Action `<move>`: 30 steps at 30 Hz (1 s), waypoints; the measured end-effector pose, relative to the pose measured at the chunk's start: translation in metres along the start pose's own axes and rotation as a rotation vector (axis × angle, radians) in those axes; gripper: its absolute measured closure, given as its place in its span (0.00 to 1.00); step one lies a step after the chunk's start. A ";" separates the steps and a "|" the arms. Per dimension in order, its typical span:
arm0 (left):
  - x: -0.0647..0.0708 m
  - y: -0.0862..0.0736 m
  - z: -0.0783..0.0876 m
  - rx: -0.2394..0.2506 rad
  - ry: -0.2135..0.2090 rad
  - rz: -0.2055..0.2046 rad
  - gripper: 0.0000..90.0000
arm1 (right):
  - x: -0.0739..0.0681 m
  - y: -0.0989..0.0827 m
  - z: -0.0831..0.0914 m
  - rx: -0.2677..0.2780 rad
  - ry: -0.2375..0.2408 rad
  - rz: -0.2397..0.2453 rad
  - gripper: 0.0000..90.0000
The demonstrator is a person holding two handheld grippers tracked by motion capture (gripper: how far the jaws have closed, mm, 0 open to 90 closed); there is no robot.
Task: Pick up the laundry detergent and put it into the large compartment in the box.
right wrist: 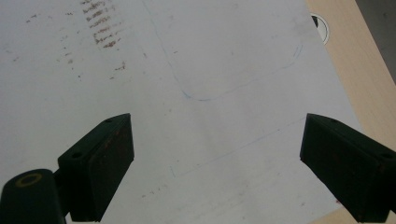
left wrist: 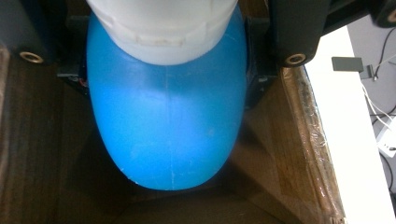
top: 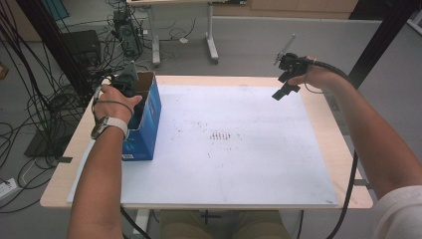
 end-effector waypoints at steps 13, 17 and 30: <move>0.000 0.000 0.001 0.002 -0.012 -0.002 0.41 | 0.000 0.000 0.000 0.001 0.002 -0.001 0.11; 0.000 0.000 0.001 0.003 -0.013 -0.003 0.41 | 0.000 -0.001 0.000 0.000 0.000 -0.001 0.11; 0.000 -0.001 0.002 0.001 -0.023 0.001 0.36 | -0.001 0.000 0.000 0.002 0.001 0.003 0.11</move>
Point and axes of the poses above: each handheld gripper's, and its own axes: z roughly backward along the jaws, y roughly out of its top, x roughly to its right, the point moved 2 cm from there along -z, roughly forward along the jaws, and after that the axes turned 2 degrees about -z, right-handed, at the moved point
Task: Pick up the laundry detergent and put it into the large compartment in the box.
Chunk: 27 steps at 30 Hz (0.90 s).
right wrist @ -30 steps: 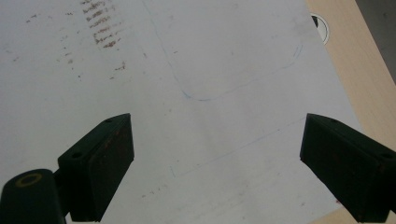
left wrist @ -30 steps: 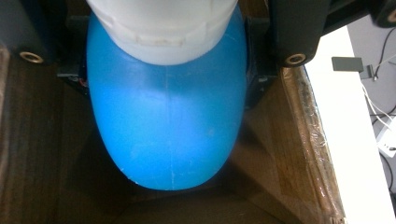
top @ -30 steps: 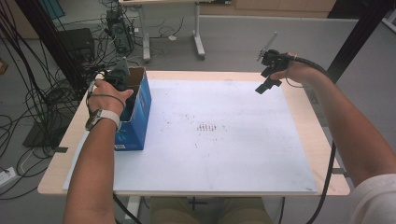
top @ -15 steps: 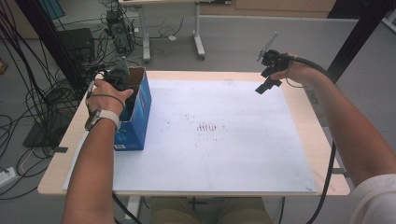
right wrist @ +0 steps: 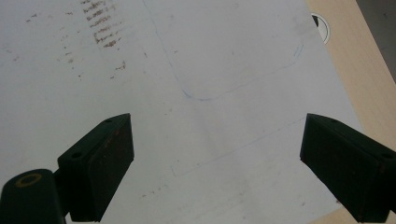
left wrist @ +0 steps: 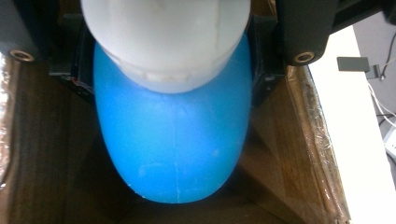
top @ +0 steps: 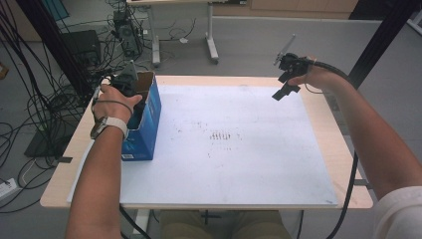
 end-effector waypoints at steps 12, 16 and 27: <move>0.001 0.001 0.000 0.006 -0.004 0.002 0.32 | 0.000 -0.003 0.001 0.006 0.001 -0.004 0.11; 0.001 0.001 0.001 0.003 -0.006 0.003 0.32 | 0.001 -0.004 0.001 0.008 0.000 -0.002 0.11; -0.001 -0.001 0.005 0.024 -0.042 -0.002 0.31 | -0.002 -0.001 -0.002 0.005 0.006 -0.003 0.11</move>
Point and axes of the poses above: each handheld gripper's, and its own axes: z roughly backward along the jaws, y roughly out of its top, x roughly to its right, the point moved 2 cm from there along -z, roughly forward along the jaws, and after that the axes turned 2 degrees about -z, right-handed, at the moved point
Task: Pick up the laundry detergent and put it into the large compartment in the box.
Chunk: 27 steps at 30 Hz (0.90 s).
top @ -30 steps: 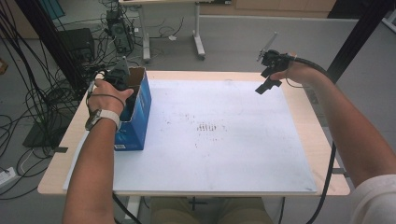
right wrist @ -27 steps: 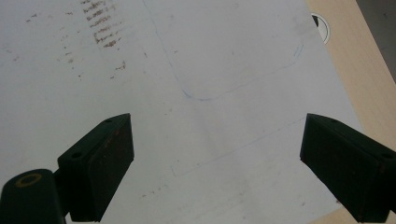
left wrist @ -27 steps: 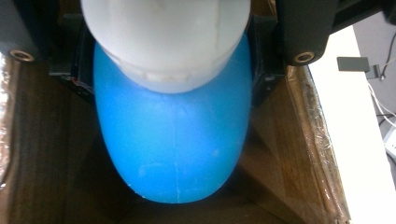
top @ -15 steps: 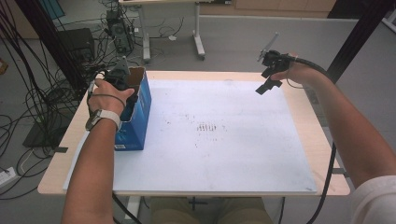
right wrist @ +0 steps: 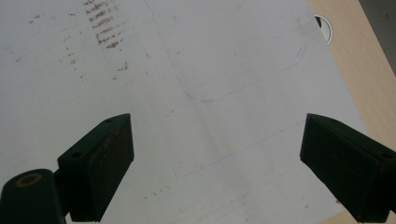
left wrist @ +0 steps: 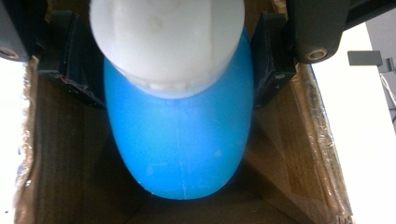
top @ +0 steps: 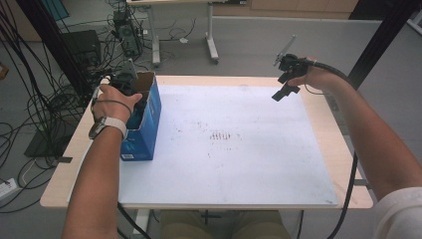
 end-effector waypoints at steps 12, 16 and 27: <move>0.000 -0.001 0.006 0.011 -0.006 -0.002 0.31 | -0.002 0.002 0.000 0.006 0.003 0.016 0.11; -0.001 -0.001 0.011 0.025 0.001 -0.006 0.27 | -0.002 0.001 0.001 0.006 -0.001 0.013 0.11; -0.001 -0.003 0.024 0.048 -0.015 -0.001 0.14 | -0.002 -0.003 0.006 0.004 -0.007 0.001 0.11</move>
Point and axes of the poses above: each handheld gripper's, and its own axes: z roughly backward along the jaws, y roughly out of its top, x roughly to its right, the point moved 2 cm from there along -z, roughly forward along the jaws, and after that the axes turned 2 degrees about -z, right-handed, at the moved point
